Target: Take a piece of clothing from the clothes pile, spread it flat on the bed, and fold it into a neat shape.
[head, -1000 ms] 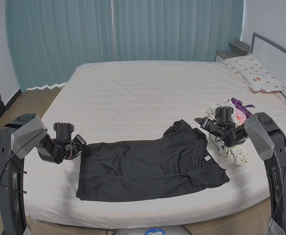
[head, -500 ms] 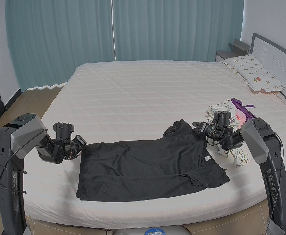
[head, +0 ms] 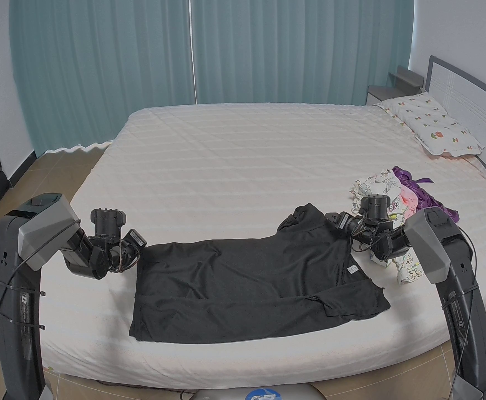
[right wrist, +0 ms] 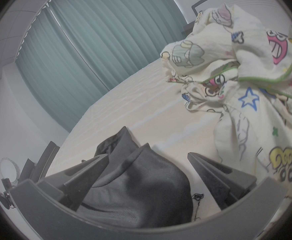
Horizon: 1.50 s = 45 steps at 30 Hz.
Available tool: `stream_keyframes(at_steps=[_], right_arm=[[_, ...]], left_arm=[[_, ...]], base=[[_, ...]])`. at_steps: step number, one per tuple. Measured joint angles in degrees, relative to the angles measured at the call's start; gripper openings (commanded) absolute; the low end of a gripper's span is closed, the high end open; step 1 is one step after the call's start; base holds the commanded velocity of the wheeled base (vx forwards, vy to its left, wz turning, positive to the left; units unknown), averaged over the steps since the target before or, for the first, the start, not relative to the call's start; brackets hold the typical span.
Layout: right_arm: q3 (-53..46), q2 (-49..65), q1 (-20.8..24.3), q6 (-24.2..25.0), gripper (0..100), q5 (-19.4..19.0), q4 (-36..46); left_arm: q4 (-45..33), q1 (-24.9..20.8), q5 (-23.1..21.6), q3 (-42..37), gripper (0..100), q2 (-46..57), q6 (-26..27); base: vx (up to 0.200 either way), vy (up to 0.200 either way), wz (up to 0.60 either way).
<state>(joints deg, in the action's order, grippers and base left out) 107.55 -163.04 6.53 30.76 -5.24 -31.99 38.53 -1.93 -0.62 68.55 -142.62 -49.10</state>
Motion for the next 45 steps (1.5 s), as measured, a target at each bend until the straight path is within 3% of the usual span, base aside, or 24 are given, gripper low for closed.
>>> stream_keyframes(at_steps=[16,24,36,45], right_arm=[[1.2,-0.6,-0.4,1.2,0,2.2,-0.8],[-0.7,-0.1,-0.2,1.3,0,4.5,-6.4],[-4.8,1.7,1.8,0.2,0,4.8,-14.3],[-4.9,2.3,2.6,-0.2,0,6.5,-16.0]], left_arm=[[0.5,0.1,0.1,0.3,0,0.5,-1.7],[0.7,1.1,0.4,0.4,0,1.8,-2.2],[0.8,2.9,0.6,0.8,0,3.2,-2.2],[3.3,3.4,0.7,0.5,0,3.6,-2.3]], base=[[0.000,0.000,0.00],[0.000,0.000,0.00],[0.000,0.000,0.00],[0.000,0.000,0.00]])
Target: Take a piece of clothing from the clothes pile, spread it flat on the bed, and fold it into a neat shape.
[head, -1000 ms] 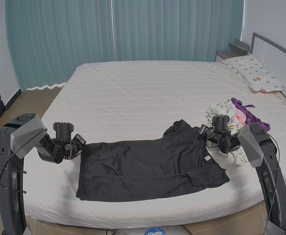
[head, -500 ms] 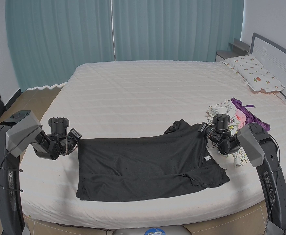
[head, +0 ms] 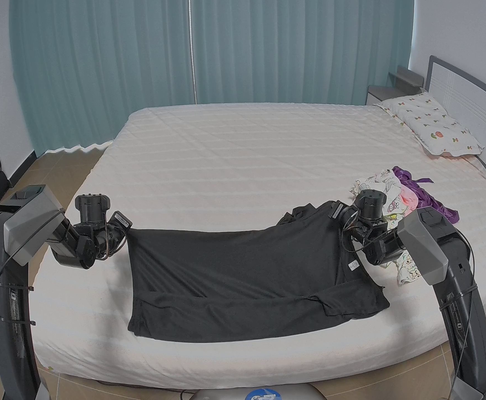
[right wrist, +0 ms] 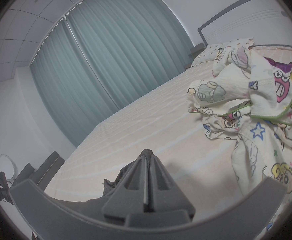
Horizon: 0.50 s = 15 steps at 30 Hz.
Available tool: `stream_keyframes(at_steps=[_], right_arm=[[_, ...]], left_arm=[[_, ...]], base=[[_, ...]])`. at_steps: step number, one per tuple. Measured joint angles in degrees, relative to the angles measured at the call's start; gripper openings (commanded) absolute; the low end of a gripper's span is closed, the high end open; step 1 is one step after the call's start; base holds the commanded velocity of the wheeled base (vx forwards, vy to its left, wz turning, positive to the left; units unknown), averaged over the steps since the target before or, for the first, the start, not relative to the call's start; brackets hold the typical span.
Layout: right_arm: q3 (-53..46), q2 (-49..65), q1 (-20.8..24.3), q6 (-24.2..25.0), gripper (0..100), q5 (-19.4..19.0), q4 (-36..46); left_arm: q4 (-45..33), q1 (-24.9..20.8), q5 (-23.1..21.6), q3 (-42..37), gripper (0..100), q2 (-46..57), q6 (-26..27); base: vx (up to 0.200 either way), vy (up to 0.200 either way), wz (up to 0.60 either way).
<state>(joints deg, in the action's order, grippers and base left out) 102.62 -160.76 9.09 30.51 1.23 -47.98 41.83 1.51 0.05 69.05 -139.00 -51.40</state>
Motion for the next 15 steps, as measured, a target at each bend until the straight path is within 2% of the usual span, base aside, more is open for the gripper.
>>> stream_keyframes(at_steps=[15], right_arm=[[-1.5,1.6,-2.0,0.3,0,2.6,-0.1]], left_arm=[[0.3,0.2,-2.3,-0.1,0,-0.4,0.4]], base=[[0.000,0.000,0.00]])
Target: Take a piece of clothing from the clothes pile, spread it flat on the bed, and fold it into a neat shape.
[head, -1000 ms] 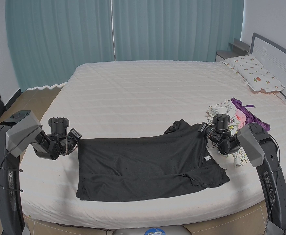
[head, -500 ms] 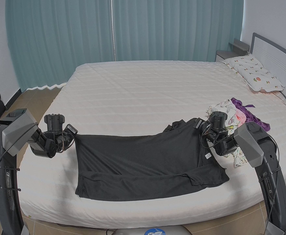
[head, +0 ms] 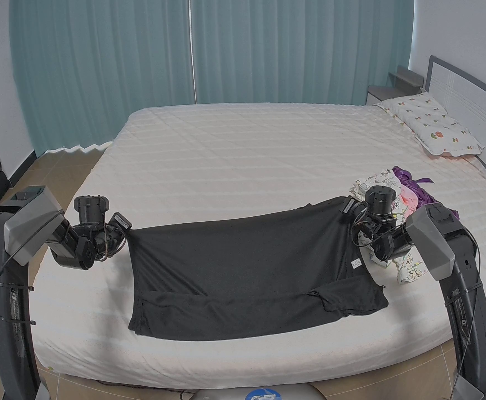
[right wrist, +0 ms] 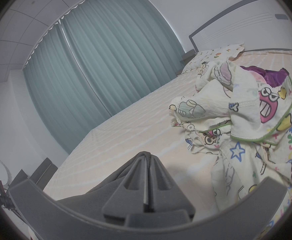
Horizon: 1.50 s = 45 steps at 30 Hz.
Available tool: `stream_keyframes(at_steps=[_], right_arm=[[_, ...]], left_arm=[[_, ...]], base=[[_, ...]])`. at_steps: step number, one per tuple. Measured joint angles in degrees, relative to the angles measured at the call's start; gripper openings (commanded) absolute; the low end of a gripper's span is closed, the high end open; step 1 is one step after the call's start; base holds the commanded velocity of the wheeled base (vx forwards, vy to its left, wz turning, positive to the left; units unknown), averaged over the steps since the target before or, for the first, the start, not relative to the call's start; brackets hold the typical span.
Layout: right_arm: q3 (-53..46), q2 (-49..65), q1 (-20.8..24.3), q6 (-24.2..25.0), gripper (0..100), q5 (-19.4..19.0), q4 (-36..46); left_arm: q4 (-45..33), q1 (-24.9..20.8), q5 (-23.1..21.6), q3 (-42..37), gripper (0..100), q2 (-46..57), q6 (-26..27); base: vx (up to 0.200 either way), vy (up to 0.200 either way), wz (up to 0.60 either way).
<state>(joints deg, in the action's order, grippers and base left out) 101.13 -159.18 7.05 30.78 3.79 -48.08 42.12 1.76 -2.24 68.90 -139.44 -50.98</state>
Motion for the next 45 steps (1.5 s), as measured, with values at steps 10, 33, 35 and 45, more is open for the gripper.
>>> stream_keyframes(at_steps=[10,33,35,45], right_arm=[[-2.4,1.5,-0.4,0.1,0,-0.1,-0.8],[-9.2,3.3,-0.9,-1.2,0,-0.1,-6.6],[-9.5,3.4,-1.0,-1.2,0,0.1,-7.3],[-10.2,3.7,-1.8,-1.0,0,1.8,-9.6]], left_arm=[[-0.1,0.0,-1.3,-0.1,0,-0.2,0.2],[2.8,0.2,-3.6,-0.9,0,-0.2,2.0],[2.9,0.7,-3.9,-1.3,0,0.0,2.0],[3.7,1.7,-5.1,-3.2,0,0.8,2.8]], base=[[0.000,0.000,0.00],[0.000,0.000,0.00],[0.000,0.000,0.00],[0.000,0.000,0.00]])
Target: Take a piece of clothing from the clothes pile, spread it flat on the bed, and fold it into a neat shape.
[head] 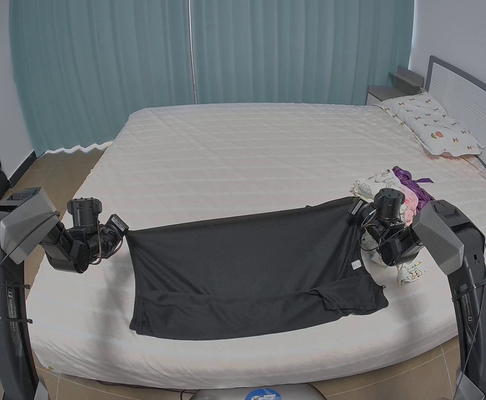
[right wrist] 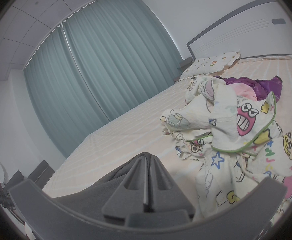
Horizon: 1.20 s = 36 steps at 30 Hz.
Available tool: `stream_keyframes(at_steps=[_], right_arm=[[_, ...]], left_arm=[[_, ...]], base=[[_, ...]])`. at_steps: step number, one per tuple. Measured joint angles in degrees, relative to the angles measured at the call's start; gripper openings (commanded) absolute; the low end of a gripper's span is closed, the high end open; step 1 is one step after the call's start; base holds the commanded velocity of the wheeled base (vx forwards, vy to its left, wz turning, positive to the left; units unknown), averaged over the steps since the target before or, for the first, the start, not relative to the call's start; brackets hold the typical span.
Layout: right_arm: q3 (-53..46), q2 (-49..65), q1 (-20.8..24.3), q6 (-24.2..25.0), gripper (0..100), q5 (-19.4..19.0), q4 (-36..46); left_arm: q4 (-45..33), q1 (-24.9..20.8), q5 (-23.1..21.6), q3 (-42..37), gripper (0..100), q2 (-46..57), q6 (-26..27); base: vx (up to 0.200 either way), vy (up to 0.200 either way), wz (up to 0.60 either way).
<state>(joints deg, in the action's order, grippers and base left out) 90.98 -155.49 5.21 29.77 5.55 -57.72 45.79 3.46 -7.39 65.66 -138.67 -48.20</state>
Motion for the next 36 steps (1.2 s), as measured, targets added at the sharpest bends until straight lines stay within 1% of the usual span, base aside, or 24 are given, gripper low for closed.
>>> stream_keyframes(at_steps=[2,6,9,13,20,25,30,36], right_arm=[[0.1,-0.2,0.0,0.0,0,-0.1,-1.6],[-0.3,-0.8,0.3,-0.2,0,-0.1,-2.1],[-1.3,-0.9,0.4,-0.3,0,-0.4,-2.2],[-2.2,-0.5,0.5,-0.4,0,-0.8,-2.9],[-7.3,0.8,0.6,-0.5,0,-2.3,-5.4],[-11.9,1.7,0.6,-0.8,0,-2.7,-10.0],[-15.8,2.2,0.6,-1.0,0,-3.0,-15.4],[-20.8,2.6,0.7,-2.3,0,-3.4,-21.0]], left_arm=[[0.4,0.0,-0.4,0.0,0,-0.1,0.0],[1.8,0.1,-1.7,0.2,0,-0.6,0.5],[1.8,0.0,-1.9,0.2,0,-1.0,2.1],[1.8,-0.1,-2.0,-0.5,0,-1.1,2.5],[2.4,-0.1,-2.0,-2.9,0,-0.8,2.8],[8.4,0.0,-2.8,-6.8,0,-0.3,2.8],[14.6,0.0,-6.0,-12.6,0,0.7,2.7],[18.2,0.1,-7.4,-18.1,0,2.1,2.8]], base=[[0.000,0.000,0.00],[0.000,0.000,0.00],[0.000,0.000,0.00],[0.000,0.000,0.00],[0.000,0.000,0.00],[0.000,0.000,0.00],[0.000,0.000,0.00],[0.000,0.000,0.00]])
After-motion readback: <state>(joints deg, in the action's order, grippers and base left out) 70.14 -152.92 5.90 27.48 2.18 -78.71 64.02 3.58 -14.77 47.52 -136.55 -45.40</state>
